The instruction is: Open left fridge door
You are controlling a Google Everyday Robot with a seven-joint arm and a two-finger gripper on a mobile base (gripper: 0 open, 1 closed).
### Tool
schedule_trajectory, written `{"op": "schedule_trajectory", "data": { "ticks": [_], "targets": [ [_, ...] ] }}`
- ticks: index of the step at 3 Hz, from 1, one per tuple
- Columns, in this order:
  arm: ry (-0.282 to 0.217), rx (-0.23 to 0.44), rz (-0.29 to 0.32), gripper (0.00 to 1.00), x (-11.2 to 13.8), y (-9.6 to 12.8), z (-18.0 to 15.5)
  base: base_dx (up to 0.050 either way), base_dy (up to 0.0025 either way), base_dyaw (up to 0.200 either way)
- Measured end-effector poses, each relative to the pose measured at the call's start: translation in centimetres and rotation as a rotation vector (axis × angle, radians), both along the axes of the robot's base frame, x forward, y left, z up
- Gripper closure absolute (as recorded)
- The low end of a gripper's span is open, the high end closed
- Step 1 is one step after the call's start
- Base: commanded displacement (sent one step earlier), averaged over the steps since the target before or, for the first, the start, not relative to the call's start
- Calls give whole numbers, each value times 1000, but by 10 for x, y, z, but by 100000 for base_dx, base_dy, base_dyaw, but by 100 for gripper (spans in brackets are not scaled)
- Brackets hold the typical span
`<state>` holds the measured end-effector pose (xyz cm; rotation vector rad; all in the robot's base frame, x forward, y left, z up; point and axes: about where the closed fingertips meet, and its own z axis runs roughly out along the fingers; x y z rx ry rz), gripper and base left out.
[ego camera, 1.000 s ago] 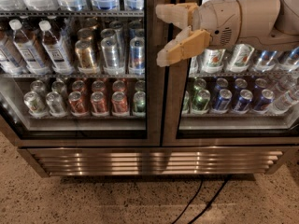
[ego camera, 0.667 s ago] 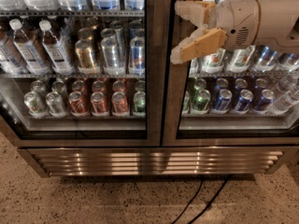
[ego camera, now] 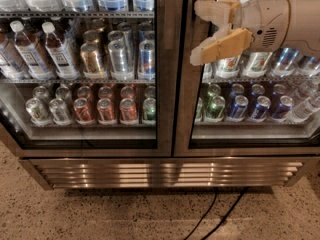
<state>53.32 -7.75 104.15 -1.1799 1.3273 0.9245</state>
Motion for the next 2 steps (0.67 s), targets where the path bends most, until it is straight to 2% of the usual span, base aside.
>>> {"op": "schedule_trajectory", "data": {
  "ticks": [1, 2],
  "targets": [
    [7, 8, -18, 0, 5, 10, 2, 0, 0, 0],
    [28, 10, -63, 0, 28, 49, 7, 0, 0, 0]
  ]
}}
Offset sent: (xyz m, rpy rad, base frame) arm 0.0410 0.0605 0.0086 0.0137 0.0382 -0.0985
